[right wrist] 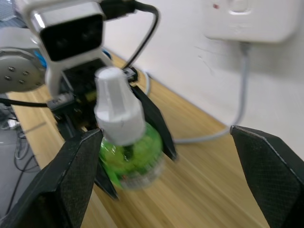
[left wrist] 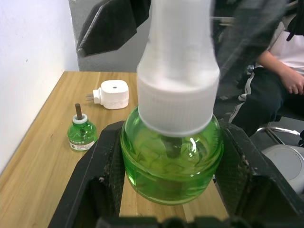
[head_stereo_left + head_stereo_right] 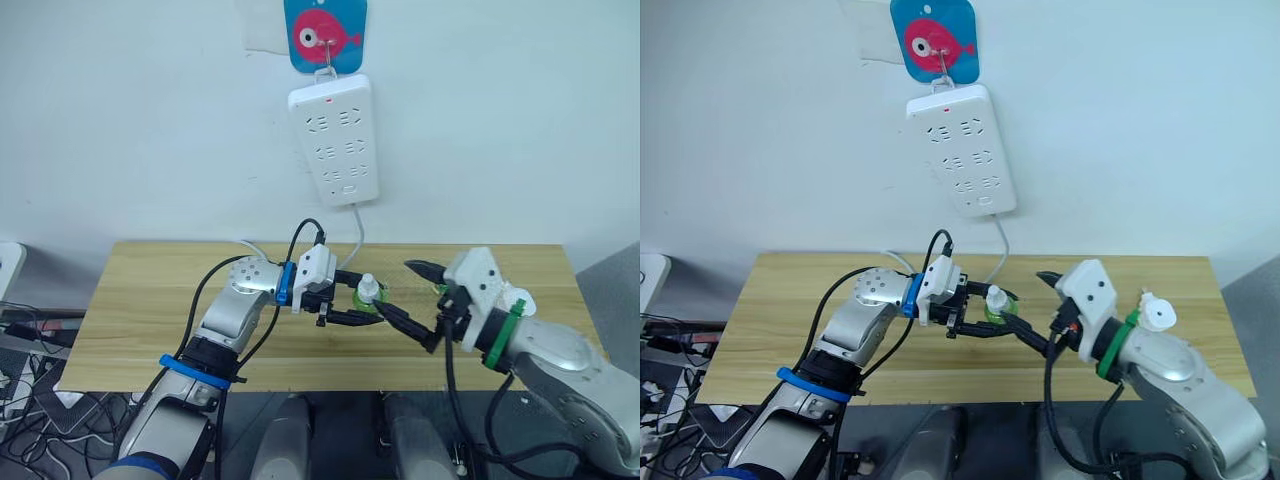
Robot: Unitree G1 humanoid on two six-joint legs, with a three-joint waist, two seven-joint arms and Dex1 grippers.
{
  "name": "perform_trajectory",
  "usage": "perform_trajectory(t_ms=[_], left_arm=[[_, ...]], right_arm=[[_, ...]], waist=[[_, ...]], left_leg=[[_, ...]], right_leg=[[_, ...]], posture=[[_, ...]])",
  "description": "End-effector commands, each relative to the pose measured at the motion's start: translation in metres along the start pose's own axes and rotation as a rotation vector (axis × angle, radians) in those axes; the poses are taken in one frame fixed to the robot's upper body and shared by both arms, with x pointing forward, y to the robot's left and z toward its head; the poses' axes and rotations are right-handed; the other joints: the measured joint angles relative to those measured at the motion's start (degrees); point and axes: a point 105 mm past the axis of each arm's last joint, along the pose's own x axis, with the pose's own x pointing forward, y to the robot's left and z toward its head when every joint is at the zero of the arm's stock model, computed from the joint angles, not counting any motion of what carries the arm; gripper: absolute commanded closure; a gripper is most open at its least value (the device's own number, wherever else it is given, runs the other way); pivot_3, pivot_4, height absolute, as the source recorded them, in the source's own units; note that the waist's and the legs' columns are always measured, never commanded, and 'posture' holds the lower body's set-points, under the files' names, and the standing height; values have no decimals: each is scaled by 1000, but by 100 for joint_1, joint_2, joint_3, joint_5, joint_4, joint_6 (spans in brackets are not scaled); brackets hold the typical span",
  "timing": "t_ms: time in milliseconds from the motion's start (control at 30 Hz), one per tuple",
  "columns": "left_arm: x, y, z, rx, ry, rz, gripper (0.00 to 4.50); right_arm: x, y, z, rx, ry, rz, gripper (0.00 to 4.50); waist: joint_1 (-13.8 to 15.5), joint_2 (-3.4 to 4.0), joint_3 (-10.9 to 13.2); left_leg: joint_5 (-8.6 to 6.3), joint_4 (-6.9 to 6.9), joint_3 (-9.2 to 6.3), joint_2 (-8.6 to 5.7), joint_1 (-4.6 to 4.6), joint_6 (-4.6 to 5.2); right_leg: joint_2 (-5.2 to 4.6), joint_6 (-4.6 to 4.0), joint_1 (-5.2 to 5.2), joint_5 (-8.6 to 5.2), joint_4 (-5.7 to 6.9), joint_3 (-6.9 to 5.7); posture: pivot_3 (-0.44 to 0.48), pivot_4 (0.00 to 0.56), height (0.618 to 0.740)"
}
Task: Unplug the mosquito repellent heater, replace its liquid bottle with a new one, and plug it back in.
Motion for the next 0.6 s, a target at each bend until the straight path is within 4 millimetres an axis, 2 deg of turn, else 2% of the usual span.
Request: perform_trajectory(t_ms=[33,167,267,467,600], left_arm=[[2,-1,8,31,-23,-10,2217],[1,-2,7,29,-18,-13,2217],[1,-2,7,29,-16,-13,2217],[1,-2,8,29,-12,-12,2217],[0,-5,7,29,-8,-12,2217]], right_arm=[[-9,14,10,-10,-41,71,29],[-7,31,13,7,-60,163,29],[6,35,16,8,-81,177,29],[41,20,24,-54,-112,89,29],[39,13,22,-75,-100,61,29]], waist=[[-4,0,0],[-7,0,0],[-10,0,0],[-15,0,0],[7,0,1]], left_leg=[[0,0,2,0,0,0],[0,0,1,0,2,0],[0,0,1,0,3,0],[0,-1,0,0,3,0],[0,-2,-6,1,-2,0]], right_leg=[[0,0,0,0,0,1],[4,0,0,0,2,1],[7,0,0,0,2,1],[7,0,-1,0,1,1],[5,0,-2,-1,-5,-5]], posture=[[119,281,740],[121,283,740],[130,285,740],[140,288,740],[146,293,740]])
